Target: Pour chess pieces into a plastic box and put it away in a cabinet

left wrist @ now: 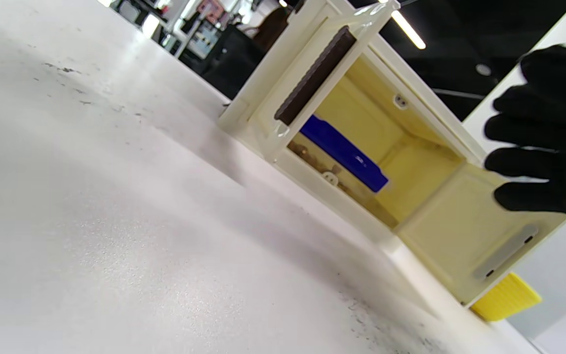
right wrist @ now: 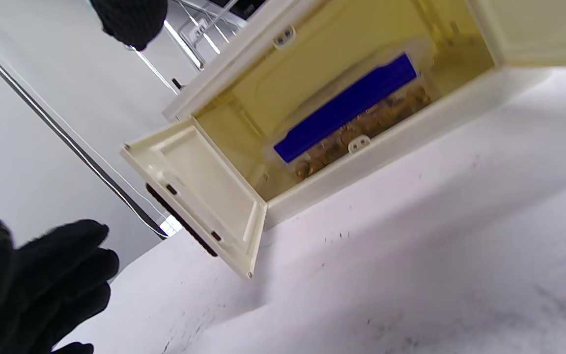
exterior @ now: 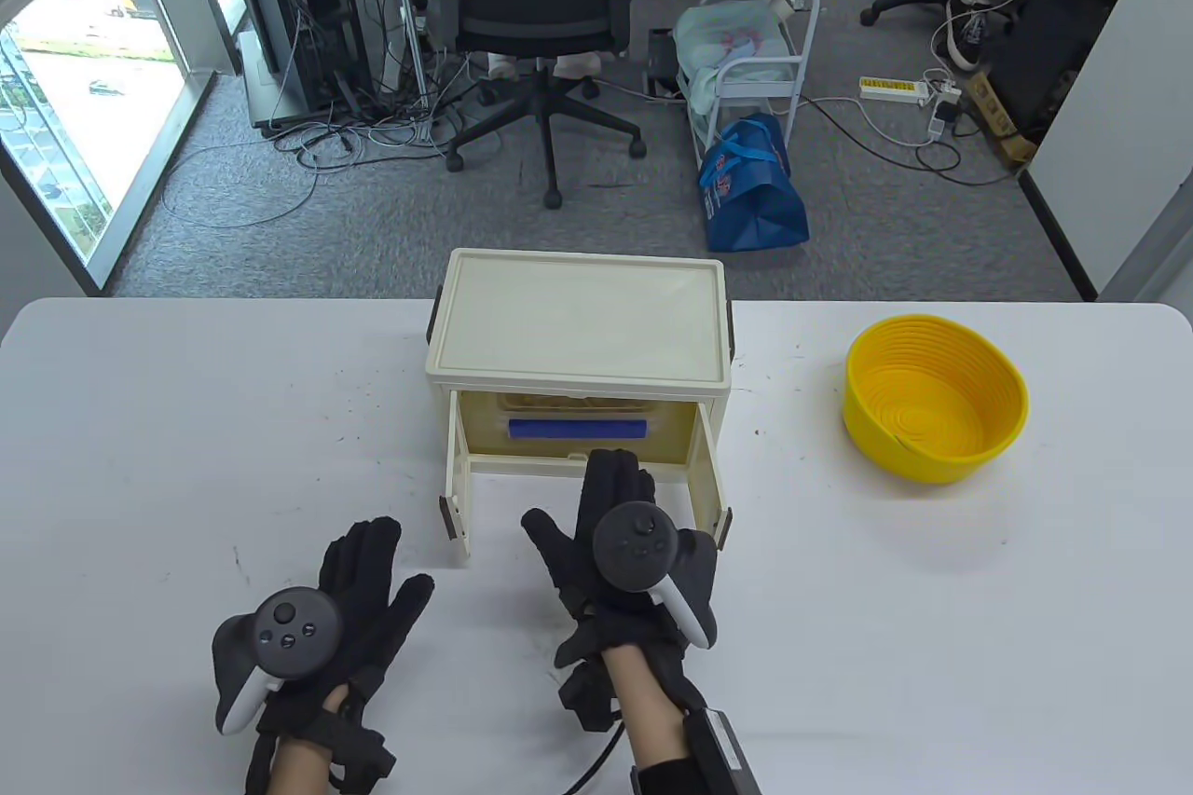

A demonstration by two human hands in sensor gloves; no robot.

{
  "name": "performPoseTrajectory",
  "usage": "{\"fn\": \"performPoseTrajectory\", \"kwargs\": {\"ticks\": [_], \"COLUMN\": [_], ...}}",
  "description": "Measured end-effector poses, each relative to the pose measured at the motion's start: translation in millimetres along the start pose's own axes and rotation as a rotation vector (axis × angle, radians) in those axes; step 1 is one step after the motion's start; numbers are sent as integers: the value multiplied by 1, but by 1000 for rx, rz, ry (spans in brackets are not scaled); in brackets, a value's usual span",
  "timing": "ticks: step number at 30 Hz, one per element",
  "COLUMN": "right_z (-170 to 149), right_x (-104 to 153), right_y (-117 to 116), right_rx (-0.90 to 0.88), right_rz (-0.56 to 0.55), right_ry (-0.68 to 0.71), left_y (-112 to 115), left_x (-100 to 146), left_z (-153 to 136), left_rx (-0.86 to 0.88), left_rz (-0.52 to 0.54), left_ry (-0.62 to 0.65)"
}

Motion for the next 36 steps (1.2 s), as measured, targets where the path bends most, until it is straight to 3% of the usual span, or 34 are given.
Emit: {"fn": "performPoseTrajectory", "kwargs": {"ticks": [3, 8, 11, 15, 22, 25, 28, 30, 32, 36], "right_z": [-6, -31, -58, -97, -149, -158, -162, -169, -180, -182], "right_x": [16, 40, 45, 44, 33, 26, 18, 13, 5, -9], "right_y": [26, 64, 71, 59, 15, 0, -8, -6, -6, -20], "right_rx": [-61, -16, 15, -68, -237, -300, -451, -623, -774, -832], "right_rz": [-62, -192, -177, -121, -10, 42, 109, 37, -81, -29], "right_ry": [54, 45, 6, -34, -87, -60, 50, 83, 24, -35], "left_y": [3, 7, 8, 10, 17, 14, 7, 5, 8, 20], "left_x": [0, -1, -1, -1, -7, -12, -20, -29, -42, -63], "left_z": [2, 2, 2, 3, -3, -6, -8, -10, -13, -15], "left_rx": [-34, -65, -55, -45, -5, 52, 226, 362, 435, 438], "left_rz": [1, -6, -14, -20, -54, -45, 10, 16, -21, -73], "left_ry": [6, 3, 2, 5, -20, -29, -40, -89, -173, -268]}}
Point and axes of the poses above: the tracker on the back of each hand, its own z axis roughly to the thumb side, its own x axis roughly from the fingertips to the wrist, y = z × x, the point moved 5 cm from there along -x, roughly from the wrist to the fingertips, and after that the axes turned 8 degrees about x, right-handed, at the moved point
